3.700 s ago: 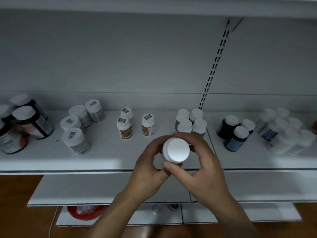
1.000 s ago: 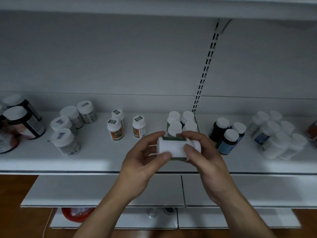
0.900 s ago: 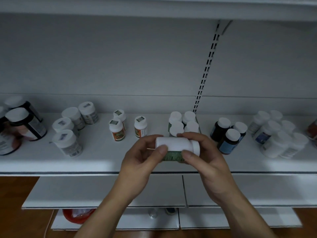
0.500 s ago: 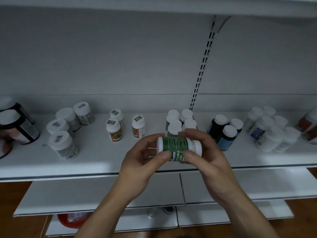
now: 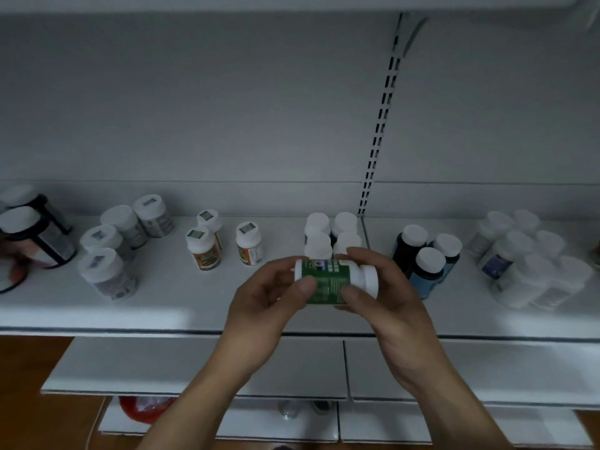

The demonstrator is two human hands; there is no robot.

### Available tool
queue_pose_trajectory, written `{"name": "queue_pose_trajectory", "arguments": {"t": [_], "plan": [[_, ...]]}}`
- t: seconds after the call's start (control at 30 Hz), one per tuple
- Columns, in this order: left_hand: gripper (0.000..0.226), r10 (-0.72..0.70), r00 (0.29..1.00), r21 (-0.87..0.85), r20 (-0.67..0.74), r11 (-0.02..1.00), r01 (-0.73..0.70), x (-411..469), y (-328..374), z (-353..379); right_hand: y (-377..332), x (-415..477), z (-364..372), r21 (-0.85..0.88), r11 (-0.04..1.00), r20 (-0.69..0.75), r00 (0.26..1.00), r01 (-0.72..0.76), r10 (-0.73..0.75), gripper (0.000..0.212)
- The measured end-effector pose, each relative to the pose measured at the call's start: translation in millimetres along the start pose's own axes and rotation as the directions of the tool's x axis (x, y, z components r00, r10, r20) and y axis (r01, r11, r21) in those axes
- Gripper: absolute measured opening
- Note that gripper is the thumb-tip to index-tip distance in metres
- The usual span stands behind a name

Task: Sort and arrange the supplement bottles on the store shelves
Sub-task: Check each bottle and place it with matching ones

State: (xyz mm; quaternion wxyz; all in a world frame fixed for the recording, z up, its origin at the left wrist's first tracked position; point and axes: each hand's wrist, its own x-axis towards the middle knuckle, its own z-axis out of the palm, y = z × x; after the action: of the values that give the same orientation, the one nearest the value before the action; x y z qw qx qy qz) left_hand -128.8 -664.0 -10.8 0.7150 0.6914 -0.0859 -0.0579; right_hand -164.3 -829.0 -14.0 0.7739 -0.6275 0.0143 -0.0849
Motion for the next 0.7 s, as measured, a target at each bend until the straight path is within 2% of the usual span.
{"name": "queue_pose_trajectory", "arguments": {"t": [0.07, 0.17, 0.23, 0.37, 0.43, 0.6, 0.7], "plan": [[0.034, 0.002, 0.999, 0.03, 0.035, 1.0, -0.003, -1, 0, 3, 2, 1, -3, 0.024, 0.999, -0.029, 0.999, -0.043, 0.044, 0.036], [0.059, 0.104, 0.984, 0.029, 0.143, 0.994, -0.109, -3, -5, 3, 3, 3, -8, 0.006, 0.998, -0.05, 0.996, -0.07, 0.07, 0.025], [0.057, 0.141, 0.98, 0.003, 0.143, 0.99, -0.143, -4, -7, 5, 3, 5, -11, -0.001, 0.997, -0.033, 0.997, -0.074, 0.074, 0.021], [0.044, 0.041, 0.999, -0.052, 0.003, 0.998, -0.041, -2, -2, 12, -1, 7, -13, 0.005, 0.997, 0.033, 0.997, -0.073, 0.073, 0.045], [0.038, -0.011, 0.998, -0.007, -0.062, 1.0, 0.011, -1, -1, 13, -2, 8, -12, -0.031, 0.997, 0.042, 0.997, -0.064, 0.066, 0.045], [0.054, -0.095, 0.987, 0.076, -0.131, 0.992, 0.105, -5, 7, 15, -1, 10, -3, -0.091, 0.995, 0.001, 0.999, -0.048, 0.049, 0.039], [0.063, -0.187, 0.97, 0.034, -0.157, 0.98, 0.194, -9, 10, 13, 2, 6, 3, -0.104, 0.994, 0.032, 0.998, -0.043, 0.046, 0.039]]}}
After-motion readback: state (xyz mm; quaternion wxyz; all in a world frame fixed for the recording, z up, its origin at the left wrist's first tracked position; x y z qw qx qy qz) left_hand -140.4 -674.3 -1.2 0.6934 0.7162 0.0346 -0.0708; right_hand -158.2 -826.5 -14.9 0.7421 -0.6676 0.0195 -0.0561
